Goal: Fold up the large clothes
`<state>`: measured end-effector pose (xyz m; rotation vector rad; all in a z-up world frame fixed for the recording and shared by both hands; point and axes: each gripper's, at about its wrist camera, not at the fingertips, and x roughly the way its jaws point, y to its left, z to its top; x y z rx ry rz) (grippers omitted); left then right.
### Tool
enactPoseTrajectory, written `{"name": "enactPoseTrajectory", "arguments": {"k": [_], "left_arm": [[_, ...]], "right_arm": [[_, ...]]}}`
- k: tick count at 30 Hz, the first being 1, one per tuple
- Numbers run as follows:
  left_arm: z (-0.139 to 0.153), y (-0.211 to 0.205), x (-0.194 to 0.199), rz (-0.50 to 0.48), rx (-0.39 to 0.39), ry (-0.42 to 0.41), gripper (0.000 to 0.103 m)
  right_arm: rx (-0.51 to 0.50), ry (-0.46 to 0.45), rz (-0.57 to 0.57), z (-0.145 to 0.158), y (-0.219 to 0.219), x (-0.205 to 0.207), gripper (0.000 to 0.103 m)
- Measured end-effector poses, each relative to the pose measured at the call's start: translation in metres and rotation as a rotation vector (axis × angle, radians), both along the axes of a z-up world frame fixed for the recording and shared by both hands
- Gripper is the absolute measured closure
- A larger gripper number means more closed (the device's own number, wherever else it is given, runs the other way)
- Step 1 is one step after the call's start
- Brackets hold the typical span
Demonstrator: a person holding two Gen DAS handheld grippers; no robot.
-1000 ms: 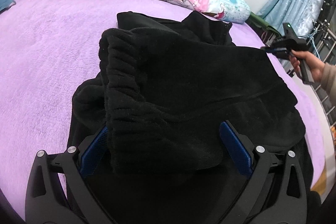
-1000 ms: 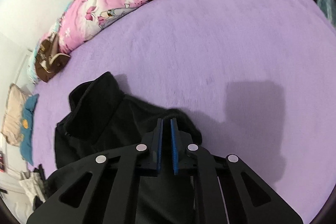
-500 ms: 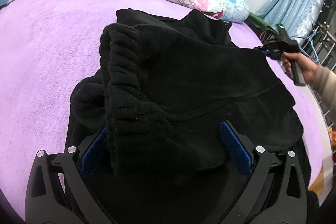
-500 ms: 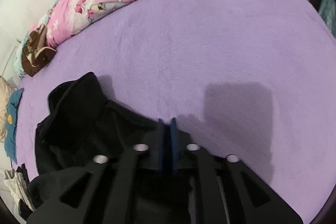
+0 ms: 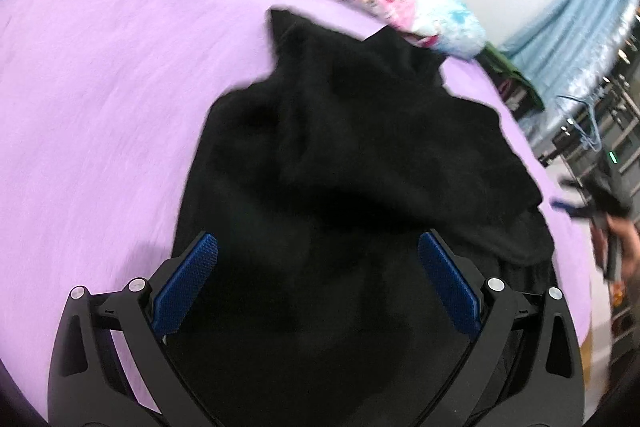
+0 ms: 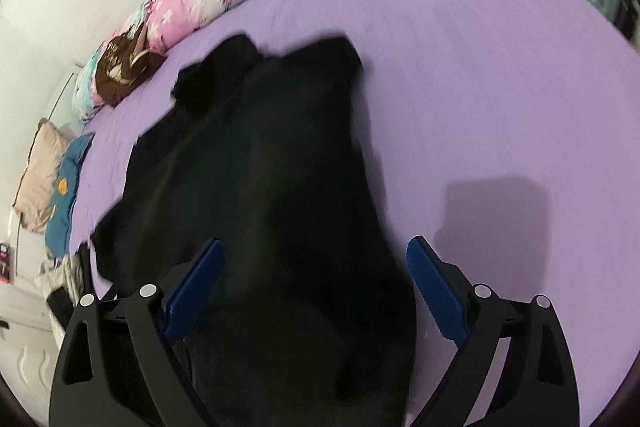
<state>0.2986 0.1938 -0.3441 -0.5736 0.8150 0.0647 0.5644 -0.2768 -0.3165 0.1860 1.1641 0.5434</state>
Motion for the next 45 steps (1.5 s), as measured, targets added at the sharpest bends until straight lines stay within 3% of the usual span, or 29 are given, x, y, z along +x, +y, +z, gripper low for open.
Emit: {"name": "enactPoseTrajectory", "arguments": {"k": [6,13,16,22,40,45], "left_arm": [[0.008,-0.017,-0.049,-0.007,0.054,0.040,0.006],[0.002,-0.015,-0.089,0.037,0.071,0.126,0.006],[-0.004,-0.008,-0.105,0.058,0.057,0.173,0.006],[-0.021,0.005,-0.135,0.074,-0.085,0.220,0.006],[-0.025,-0.016,-0.174,-0.032,-0.077,0.246,0.006],[-0.027,-0.020,-0.179,-0.023,-0.126,0.249,0.006]], "right_arm": [[0.054,0.068,-0.034,-0.044,-0.045,-0.074,0.012],[0.095,0.082,-0.046,-0.068,-0.085,-0.132,0.012],[0.107,0.087,-0.044,-0.071,-0.094,-0.146,0.012],[0.115,0.099,-0.021,-0.074,-0.103,-0.165,0.011],[0.229,0.072,-0.007,-0.087,-0.119,-0.220,0.010],[0.237,0.100,0.011,-0.092,-0.121,-0.232,0.010]]}}
